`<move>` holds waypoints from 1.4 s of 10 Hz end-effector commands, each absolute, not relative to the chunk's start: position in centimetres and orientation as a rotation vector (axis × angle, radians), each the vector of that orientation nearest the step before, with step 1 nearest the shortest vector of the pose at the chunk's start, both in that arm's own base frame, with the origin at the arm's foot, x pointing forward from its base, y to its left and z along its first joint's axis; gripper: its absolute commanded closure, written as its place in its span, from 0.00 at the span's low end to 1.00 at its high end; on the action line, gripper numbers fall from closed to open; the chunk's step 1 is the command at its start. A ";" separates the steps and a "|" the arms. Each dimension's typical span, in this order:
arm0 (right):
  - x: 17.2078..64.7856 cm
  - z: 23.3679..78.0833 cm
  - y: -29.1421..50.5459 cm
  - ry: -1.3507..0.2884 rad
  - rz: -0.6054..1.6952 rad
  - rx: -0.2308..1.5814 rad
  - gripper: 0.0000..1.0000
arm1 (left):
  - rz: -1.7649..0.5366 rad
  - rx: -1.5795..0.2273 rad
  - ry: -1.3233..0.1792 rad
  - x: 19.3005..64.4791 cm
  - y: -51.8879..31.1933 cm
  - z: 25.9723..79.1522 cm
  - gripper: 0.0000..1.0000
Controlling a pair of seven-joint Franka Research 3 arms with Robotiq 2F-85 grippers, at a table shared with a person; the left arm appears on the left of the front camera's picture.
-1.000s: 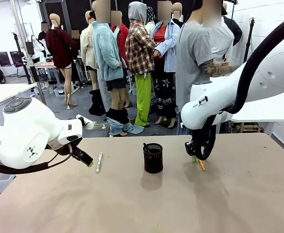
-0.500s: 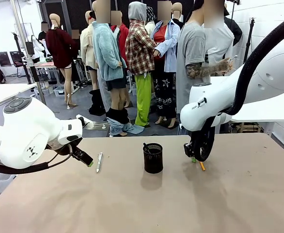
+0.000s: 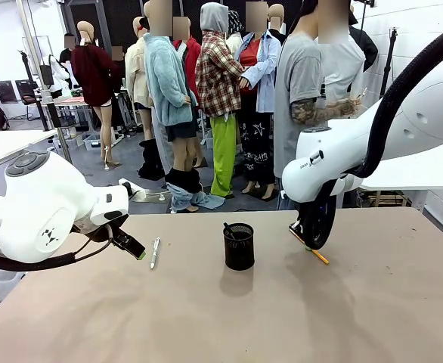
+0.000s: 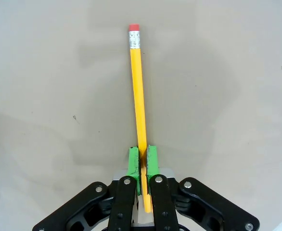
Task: Place the pens into the pen holder.
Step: Pick up a writing instrument from the table and place it into the Pen holder.
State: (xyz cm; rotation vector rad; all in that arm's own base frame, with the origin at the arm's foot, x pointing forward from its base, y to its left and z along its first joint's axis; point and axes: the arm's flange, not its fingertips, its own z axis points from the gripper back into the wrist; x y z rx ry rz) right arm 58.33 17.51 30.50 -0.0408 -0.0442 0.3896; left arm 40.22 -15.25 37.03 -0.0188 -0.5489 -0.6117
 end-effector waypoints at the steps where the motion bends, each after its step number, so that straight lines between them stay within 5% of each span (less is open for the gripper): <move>1: 58.7 30.7 17.1 -0.024 0.437 -0.014 1.00 | -0.607 -0.021 -0.551 40.3 -15.1 37.1 0.00; 9: 54.7 42.5 15.2 -0.374 0.757 0.461 1.00 | -0.607 -0.021 -0.551 40.3 -15.1 37.1 0.00; 14: 53.9 43.8 19.0 -0.638 0.874 0.847 1.00 | -0.607 -0.021 -0.551 40.3 -15.1 37.1 0.00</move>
